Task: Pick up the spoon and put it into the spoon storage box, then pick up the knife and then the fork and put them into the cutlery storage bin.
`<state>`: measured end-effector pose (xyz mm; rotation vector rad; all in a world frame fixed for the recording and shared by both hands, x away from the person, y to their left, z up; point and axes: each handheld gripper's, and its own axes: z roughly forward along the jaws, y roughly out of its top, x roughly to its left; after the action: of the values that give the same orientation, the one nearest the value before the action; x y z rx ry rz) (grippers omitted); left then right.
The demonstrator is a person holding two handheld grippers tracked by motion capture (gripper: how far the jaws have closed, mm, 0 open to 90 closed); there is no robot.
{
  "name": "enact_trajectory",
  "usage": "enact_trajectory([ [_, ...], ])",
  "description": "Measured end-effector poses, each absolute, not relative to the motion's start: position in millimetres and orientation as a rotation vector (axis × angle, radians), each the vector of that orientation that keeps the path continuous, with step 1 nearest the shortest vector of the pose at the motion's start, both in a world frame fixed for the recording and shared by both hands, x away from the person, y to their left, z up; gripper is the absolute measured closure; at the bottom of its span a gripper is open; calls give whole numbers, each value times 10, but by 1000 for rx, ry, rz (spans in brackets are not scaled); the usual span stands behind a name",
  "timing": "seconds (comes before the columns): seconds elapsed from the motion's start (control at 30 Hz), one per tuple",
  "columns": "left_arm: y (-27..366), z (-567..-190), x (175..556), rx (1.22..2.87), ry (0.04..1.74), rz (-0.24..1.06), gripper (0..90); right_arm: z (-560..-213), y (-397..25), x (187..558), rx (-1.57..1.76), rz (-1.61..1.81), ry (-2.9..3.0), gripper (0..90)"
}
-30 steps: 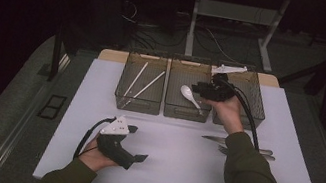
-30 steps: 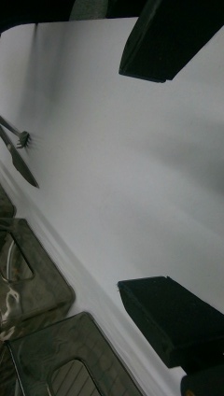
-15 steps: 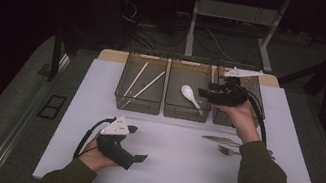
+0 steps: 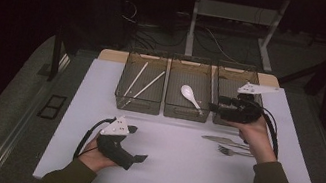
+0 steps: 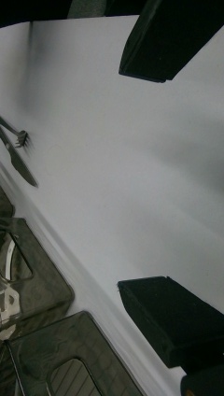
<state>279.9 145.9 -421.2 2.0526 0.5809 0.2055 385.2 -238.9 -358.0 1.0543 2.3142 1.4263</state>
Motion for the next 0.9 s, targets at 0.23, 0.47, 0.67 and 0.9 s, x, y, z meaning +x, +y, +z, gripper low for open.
enact_trajectory([
  [0.23,1461,-4210,2791,2050,590,212,0,-3649,-2558,3671,1052,1432,2304,429],
  [0.47,1507,-4203,2792,2037,601,214,0,-3722,-2723,3538,1080,1418,2301,452],
  [0.67,1556,-4198,2801,2046,598,218,0,-3792,-2863,3429,1093,1376,2305,504],
  [0.9,1586,-4194,2790,2052,591,217,0,-3851,-3020,3313,1107,1333,2307,593],
])
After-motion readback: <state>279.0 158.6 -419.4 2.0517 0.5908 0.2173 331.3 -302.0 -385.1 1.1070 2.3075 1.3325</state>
